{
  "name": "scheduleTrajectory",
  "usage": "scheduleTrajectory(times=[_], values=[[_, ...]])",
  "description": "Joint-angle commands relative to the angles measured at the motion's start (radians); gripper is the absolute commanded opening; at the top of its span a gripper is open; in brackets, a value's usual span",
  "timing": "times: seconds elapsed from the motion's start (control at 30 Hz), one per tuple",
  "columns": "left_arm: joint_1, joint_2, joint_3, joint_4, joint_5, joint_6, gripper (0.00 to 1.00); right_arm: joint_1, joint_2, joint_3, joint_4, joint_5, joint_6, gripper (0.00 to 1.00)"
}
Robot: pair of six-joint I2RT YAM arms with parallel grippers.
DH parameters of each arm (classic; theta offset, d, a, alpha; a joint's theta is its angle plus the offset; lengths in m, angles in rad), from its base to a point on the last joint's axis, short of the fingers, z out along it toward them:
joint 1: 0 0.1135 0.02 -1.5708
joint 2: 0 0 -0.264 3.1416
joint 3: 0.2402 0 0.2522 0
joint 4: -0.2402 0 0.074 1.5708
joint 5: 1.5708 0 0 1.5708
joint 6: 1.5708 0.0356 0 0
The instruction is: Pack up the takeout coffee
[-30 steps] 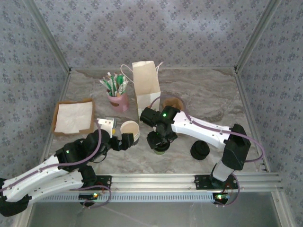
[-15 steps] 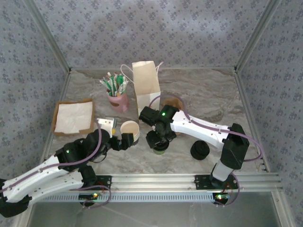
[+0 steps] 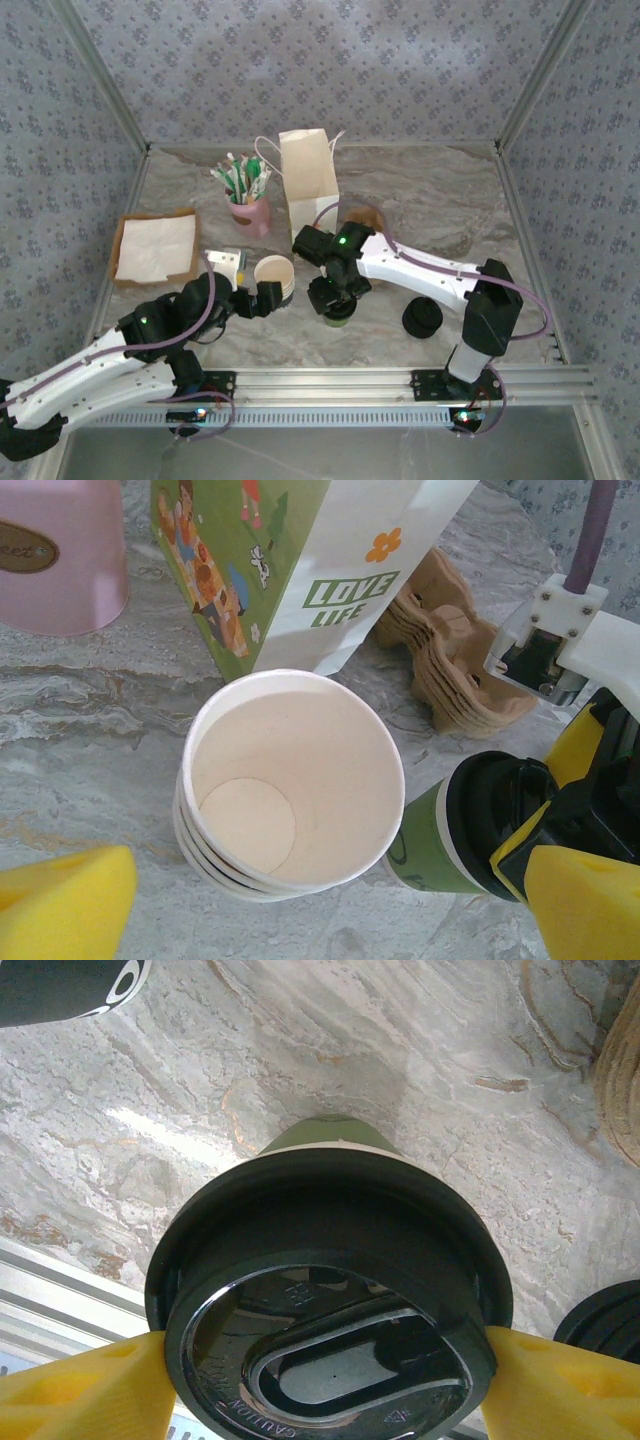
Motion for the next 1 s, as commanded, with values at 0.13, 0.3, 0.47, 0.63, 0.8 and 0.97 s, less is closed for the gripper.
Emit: scheduleTrajectory(times=[0.13,0.3,0.47,0.63,0.8,0.97], values=[[0.013,-0.002,-0.009,0.026,0.013,0.003,0.99,-0.01,0.043,0.014,-0.013,-0.034,-0.024,0.76],[0.018,0.001,-0.009,0.029,0.018,0.006,1.0,-0.014,0.056,0.011,-0.014,-0.045,-0.035,0.76],[0.022,0.002,-0.01,0.03,0.021,0.008,0.99,-0.017,0.073,0.0,-0.005,-0.06,-0.049,0.75],[0.026,0.005,-0.011,0.032,0.027,0.009,0.99,-0.021,0.088,-0.012,-0.001,-0.07,-0.071,0.75],[0.029,0.011,-0.006,0.036,0.033,0.011,1.0,-0.018,0.1,-0.009,-0.004,-0.062,-0.105,0.74],[0.03,0.025,0.0,0.041,0.039,0.014,1.0,0.006,0.083,0.012,-0.055,-0.052,-0.153,0.72]])
